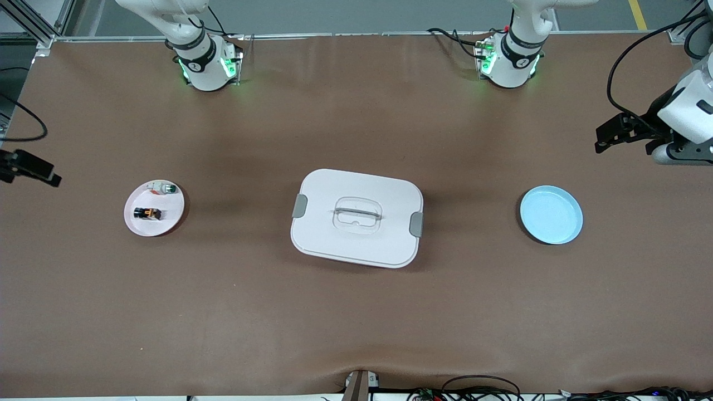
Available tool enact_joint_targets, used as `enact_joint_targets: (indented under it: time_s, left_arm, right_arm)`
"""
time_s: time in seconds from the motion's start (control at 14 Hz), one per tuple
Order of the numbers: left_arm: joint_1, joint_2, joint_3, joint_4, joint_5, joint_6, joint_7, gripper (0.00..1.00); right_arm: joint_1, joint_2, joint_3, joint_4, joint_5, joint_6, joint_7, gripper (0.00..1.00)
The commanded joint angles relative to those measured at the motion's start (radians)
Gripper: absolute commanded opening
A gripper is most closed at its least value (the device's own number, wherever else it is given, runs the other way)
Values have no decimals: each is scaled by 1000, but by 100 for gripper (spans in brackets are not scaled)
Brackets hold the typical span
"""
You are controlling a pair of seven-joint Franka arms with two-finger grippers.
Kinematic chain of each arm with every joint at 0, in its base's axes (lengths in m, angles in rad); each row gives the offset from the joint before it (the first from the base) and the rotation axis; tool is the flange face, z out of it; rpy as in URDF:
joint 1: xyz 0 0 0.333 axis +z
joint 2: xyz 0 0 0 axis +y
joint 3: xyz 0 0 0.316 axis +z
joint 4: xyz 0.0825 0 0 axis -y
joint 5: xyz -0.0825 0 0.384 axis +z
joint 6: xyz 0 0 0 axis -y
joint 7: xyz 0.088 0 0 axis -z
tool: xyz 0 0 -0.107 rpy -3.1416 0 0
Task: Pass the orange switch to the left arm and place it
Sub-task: 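Move the right gripper down over the orange switch on the white plate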
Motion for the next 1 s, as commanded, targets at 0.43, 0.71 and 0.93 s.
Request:
enact_joint_targets:
  time_s: [0.43, 0.71, 0.93]
  left_arm:
    - [-1, 3, 3, 9, 3, -10, 9, 100]
    - [2, 5, 3, 8, 3, -10, 9, 100]
    - [2, 11, 3, 9, 3, -10, 9, 100]
  right_arm:
    - [-16, 95, 7, -77, -57, 99, -22, 100]
    - [-28, 128, 7, -100, -97, 170, -53, 100]
    - [-34, 128, 7, -192, -98, 294, -53, 100]
